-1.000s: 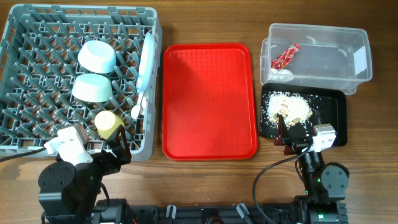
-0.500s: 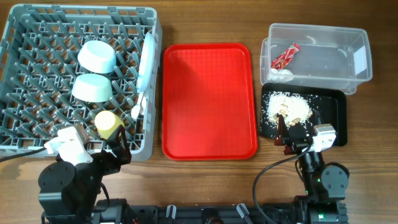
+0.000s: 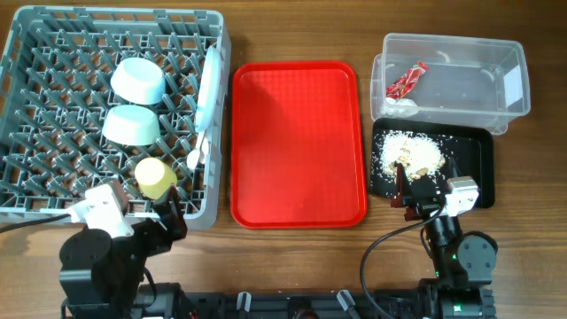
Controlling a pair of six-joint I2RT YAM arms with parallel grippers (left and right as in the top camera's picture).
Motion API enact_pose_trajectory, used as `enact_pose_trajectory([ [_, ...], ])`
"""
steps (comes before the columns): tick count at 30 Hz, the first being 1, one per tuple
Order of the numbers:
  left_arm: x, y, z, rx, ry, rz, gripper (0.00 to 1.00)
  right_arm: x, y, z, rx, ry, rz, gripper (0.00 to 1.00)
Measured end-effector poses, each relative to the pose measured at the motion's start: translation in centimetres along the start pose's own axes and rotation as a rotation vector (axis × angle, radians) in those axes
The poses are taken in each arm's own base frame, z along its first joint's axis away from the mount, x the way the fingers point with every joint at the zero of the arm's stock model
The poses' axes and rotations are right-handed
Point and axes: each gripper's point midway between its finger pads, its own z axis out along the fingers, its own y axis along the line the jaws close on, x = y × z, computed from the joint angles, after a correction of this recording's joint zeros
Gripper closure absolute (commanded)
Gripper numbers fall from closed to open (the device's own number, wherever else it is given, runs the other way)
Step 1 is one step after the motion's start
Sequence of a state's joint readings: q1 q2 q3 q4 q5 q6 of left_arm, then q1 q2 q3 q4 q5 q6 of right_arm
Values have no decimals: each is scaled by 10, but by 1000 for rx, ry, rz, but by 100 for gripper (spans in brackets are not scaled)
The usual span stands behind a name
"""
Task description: Sort waste into correct bins and load items into the dishwasher rack
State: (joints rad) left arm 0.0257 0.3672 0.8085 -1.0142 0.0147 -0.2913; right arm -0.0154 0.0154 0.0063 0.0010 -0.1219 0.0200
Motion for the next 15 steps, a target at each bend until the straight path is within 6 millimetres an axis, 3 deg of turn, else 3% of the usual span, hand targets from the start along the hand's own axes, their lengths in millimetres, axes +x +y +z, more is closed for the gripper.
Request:
enact_pose_trajectory([
  [6, 22, 12, -1, -55, 86, 0, 0, 0, 0, 0, 0, 0, 0, 0],
  [9, 13, 11, -1, -48, 31, 0, 0, 0, 0, 0, 0, 0, 0, 0],
  [12, -13, 3, -1, 8, -147, 2, 0, 0, 0, 0, 0, 0, 0, 0],
  [15, -23, -2, 4, 66, -283, 36, 0, 0, 0, 0, 0, 0, 0, 0],
])
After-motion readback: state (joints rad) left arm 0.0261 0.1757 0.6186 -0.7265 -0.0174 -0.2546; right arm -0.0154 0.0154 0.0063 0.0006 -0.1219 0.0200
